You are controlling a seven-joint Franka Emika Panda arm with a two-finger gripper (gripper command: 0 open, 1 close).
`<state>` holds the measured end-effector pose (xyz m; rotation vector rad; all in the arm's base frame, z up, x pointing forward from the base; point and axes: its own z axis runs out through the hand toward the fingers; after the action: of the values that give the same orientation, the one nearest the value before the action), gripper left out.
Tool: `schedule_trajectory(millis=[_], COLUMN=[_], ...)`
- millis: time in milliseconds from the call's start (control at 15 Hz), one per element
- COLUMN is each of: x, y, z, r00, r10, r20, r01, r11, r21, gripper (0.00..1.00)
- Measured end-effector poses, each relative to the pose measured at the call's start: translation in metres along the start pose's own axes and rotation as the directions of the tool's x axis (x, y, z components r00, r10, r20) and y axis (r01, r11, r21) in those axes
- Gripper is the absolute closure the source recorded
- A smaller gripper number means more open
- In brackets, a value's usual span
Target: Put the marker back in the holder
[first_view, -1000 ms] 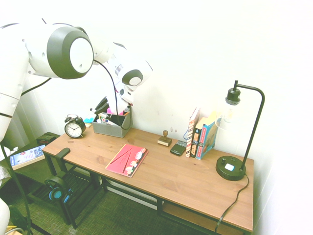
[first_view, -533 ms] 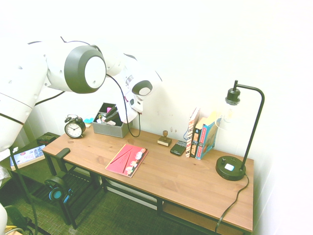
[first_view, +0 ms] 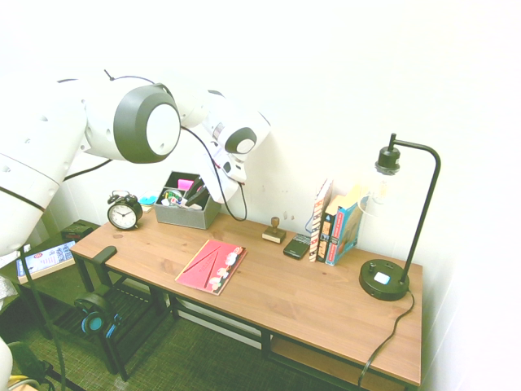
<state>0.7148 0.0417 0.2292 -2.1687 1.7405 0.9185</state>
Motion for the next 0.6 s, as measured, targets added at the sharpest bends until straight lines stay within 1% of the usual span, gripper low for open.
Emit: schedule_trajectory(millis=[267, 333, 467, 600], x=[-0.021, -0.026, -0.043, -0.057], y=[-0.001, 0.000, 0.008, 0.028], z=[-0.013, -0.018, -0.029, -0.043], r00=[0.996, 0.990, 0.967, 0.929], r10=[-0.071, -0.104, -0.177, -0.238], r20=[-0.061, -0.094, -0.183, -0.282], r01=[0.072, 0.103, 0.170, 0.215], r11=[0.997, 0.995, 0.984, 0.971], r21=[0.000, -0.010, -0.052, -0.108], gripper=[0.00, 0.00, 0.00, 0.00])
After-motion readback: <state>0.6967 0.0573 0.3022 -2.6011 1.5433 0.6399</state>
